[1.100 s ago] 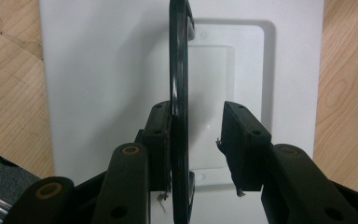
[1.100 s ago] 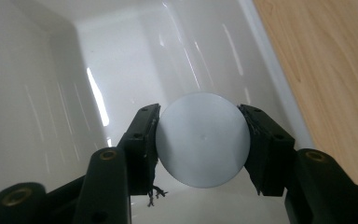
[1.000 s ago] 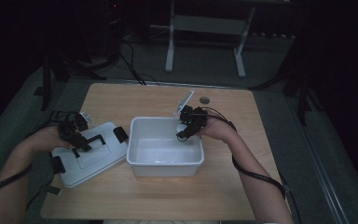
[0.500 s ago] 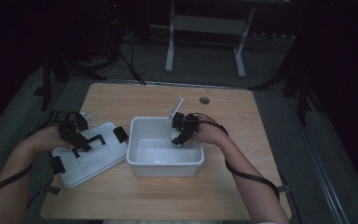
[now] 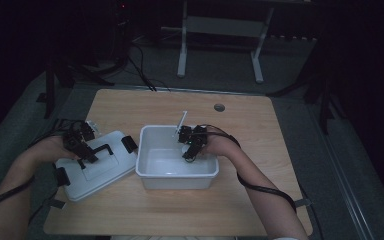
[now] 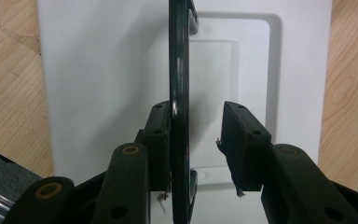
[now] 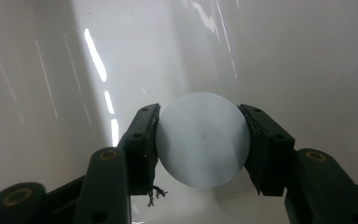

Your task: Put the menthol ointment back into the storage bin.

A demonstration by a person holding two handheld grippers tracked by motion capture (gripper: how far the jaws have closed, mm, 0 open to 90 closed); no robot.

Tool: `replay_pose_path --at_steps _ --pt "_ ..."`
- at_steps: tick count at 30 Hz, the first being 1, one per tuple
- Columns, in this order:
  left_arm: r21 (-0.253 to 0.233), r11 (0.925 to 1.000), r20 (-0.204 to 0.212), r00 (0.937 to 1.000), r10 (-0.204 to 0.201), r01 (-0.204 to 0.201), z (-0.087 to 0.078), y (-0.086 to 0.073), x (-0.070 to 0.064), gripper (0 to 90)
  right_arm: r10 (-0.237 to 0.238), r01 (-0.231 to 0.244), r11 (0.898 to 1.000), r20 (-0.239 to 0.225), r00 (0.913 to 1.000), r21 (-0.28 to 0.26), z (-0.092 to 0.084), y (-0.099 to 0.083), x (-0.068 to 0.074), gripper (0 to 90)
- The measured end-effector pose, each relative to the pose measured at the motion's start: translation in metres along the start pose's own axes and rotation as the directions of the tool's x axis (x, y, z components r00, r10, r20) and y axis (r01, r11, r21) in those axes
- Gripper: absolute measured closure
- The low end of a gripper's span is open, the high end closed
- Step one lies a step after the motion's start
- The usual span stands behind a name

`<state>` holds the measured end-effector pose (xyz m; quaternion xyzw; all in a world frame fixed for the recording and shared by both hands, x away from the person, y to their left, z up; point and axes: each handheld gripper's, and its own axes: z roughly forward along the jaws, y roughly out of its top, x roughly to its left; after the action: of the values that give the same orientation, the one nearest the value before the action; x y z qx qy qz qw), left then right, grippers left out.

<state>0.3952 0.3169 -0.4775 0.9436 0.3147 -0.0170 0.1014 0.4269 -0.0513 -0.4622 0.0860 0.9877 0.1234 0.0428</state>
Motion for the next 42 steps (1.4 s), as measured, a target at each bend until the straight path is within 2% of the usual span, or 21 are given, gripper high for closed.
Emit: replay_pose_path --at_steps 2,6,7,13,19,25,27,33,35,40,42 --pt "-0.001 1.0 0.0 1.0 -0.001 0.001 0.0 0.0 0.0 63.5 -0.01 0.009 0.999 0.009 0.9999 0.032 0.002 0.003 0.001 50.1" --pt "-0.002 1.0 -0.002 1.0 0.005 -0.005 0.0 0.001 -0.001 63.5 0.003 -0.005 0.999 0.028 0.9996 0.054 0.004 0.005 0.0 50.1" --pt "-0.002 1.0 -0.001 1.0 0.006 -0.006 0.0 0.002 -0.001 63.5 0.011 -0.012 0.997 0.017 0.9998 0.073 0.006 0.006 -0.001 50.1" --pt "-0.005 1.0 -0.001 1.0 0.002 -0.002 0.0 0.001 -0.001 63.5 0.01 -0.011 0.994 0.013 0.9999 0.106 0.009 0.004 -0.001 50.1" --pt "-0.006 1.0 -0.002 1.0 0.002 -0.002 0.0 0.001 -0.001 63.5 0.004 -0.006 0.994 0.017 0.9998 0.111 0.01 0.002 -0.003 49.4" --pt "-0.006 1.0 -0.001 1.0 0.002 -0.002 0.001 0.0 -0.001 63.4 0.005 -0.009 0.993 0.037 0.9993 0.114 0.009 0.001 -0.003 40.9" --pt "-0.005 1.0 0.0 1.0 0.002 -0.002 0.002 0.0 -0.001 63.4 0.011 -0.015 0.993 0.037 0.9993 0.118 0.009 0.0 -0.004 40.6" --pt "-0.006 1.0 0.001 1.0 0.001 -0.001 0.003 0.001 -0.001 63.3 0.024 -0.027 0.996 0.042 0.9989 0.085 0.002 -0.004 -0.005 38.6" --pt "-0.005 1.0 0.0 1.0 0.001 -0.001 0.002 0.001 -0.001 63.2 0.035 -0.036 0.997 0.029 0.999 0.065 -0.001 -0.006 -0.005 37.2" --pt "-0.006 1.0 0.006 1.0 -0.004 0.004 0.003 0.001 0.0 63.1 0.05 -0.05 0.999 0.025 0.9985 -0.003 -0.013 -0.007 -0.002 30.4" --pt "-0.014 0.9999 0.003 0.9999 -0.01 0.01 0.004 0.001 0.0 63.1 0.073 -0.073 0.996 0.007 0.9973 -0.057 -0.02 -0.009 -0.003 25.0"
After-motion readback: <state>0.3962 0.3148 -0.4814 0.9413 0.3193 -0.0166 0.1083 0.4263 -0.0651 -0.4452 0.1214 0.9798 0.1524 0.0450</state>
